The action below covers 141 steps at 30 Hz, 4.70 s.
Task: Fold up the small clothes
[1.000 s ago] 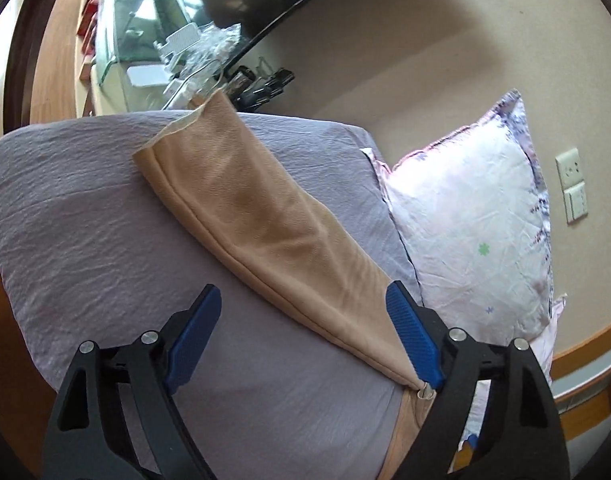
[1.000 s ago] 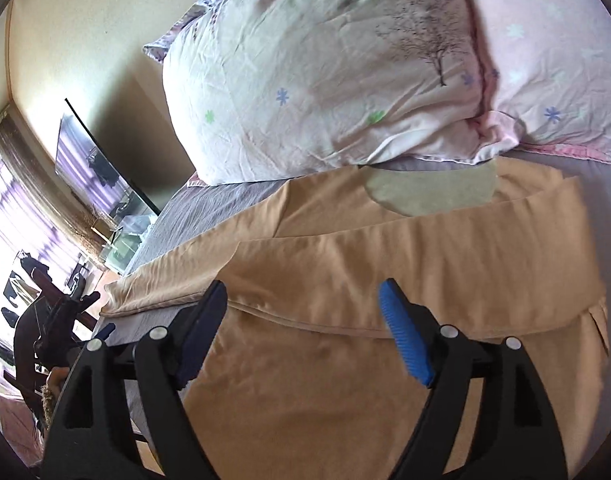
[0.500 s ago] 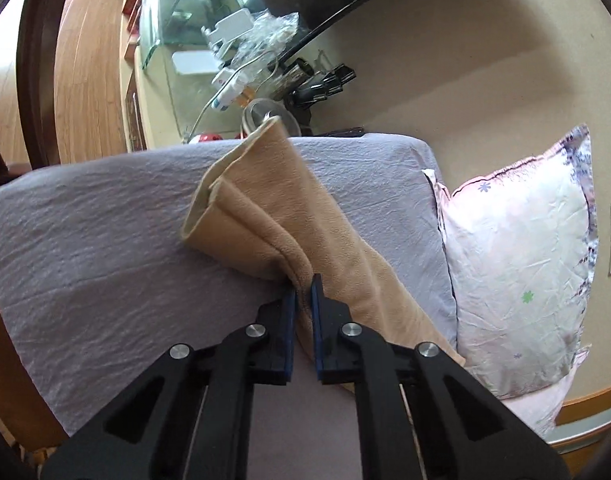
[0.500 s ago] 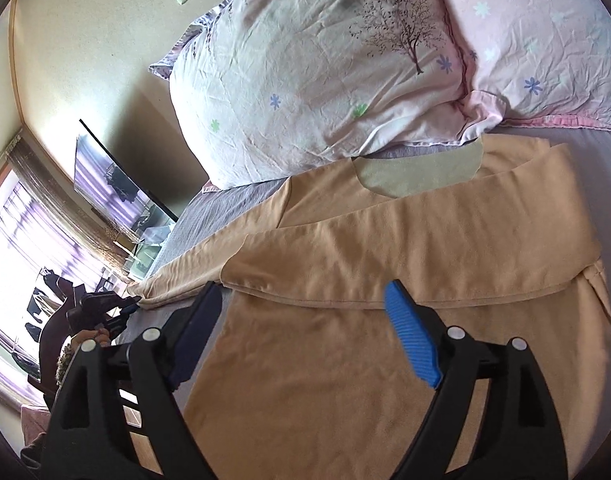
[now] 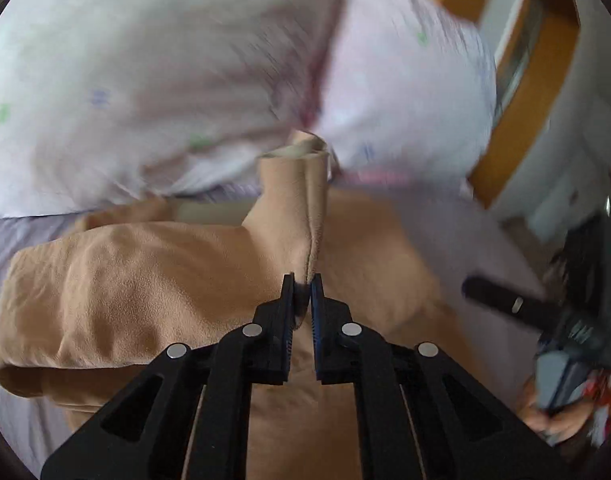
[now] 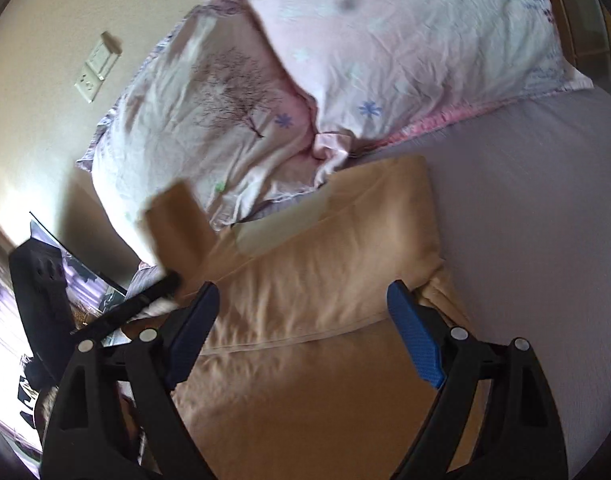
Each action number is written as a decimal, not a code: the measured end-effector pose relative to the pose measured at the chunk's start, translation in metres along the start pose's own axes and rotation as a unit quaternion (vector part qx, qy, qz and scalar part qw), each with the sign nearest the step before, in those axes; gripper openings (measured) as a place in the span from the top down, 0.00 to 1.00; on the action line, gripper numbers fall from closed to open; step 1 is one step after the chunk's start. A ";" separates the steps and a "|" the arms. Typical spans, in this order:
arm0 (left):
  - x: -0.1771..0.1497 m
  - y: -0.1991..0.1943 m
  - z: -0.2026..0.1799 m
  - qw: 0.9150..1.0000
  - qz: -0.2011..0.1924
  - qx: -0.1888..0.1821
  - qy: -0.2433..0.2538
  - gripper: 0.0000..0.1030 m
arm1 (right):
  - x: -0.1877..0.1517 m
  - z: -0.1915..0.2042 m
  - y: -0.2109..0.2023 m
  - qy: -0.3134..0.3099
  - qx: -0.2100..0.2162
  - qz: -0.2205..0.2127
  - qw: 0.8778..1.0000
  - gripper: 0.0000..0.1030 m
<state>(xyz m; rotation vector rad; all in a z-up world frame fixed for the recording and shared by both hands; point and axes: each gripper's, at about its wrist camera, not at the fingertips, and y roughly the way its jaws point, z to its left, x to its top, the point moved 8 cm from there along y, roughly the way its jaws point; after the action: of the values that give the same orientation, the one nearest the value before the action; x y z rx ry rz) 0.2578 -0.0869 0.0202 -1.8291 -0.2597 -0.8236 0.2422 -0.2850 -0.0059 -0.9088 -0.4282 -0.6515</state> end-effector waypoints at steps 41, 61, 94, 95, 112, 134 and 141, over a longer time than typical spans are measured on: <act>-0.062 -0.033 0.125 0.990 0.019 0.136 -0.045 0.19 | 0.028 -0.005 0.041 -0.073 -0.050 0.017 0.996 0.63; -0.256 -0.217 0.069 0.984 -0.046 -0.127 -0.115 0.05 | -0.174 -0.049 -0.166 -0.132 0.110 0.094 0.981 0.09; -0.104 -0.152 0.133 0.941 -0.104 -0.172 -0.273 0.96 | 0.002 0.016 -0.101 -0.063 0.200 -0.068 0.975 0.93; -0.086 -0.136 0.144 0.942 -0.101 -0.159 -0.279 0.96 | 0.016 0.008 -0.083 -0.051 0.182 -0.071 0.979 0.93; -0.007 -0.005 0.239 0.913 -0.017 -0.138 -0.384 0.94 | 0.113 -0.086 0.132 0.138 0.004 -0.004 0.990 0.63; -0.077 -0.046 0.187 0.926 0.017 -0.116 -0.358 0.43 | 0.066 -0.033 0.057 0.035 0.116 -0.053 0.991 0.16; -0.035 -0.059 0.160 0.920 -0.015 -0.141 -0.366 0.77 | 0.077 -0.051 0.018 0.058 0.139 -0.095 0.984 0.14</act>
<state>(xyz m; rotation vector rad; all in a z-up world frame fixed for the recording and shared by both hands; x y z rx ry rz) 0.2669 0.0861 0.0097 -2.3593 -0.6709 -0.1578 0.3147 -0.3445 0.0012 -0.5658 -0.4925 -0.7930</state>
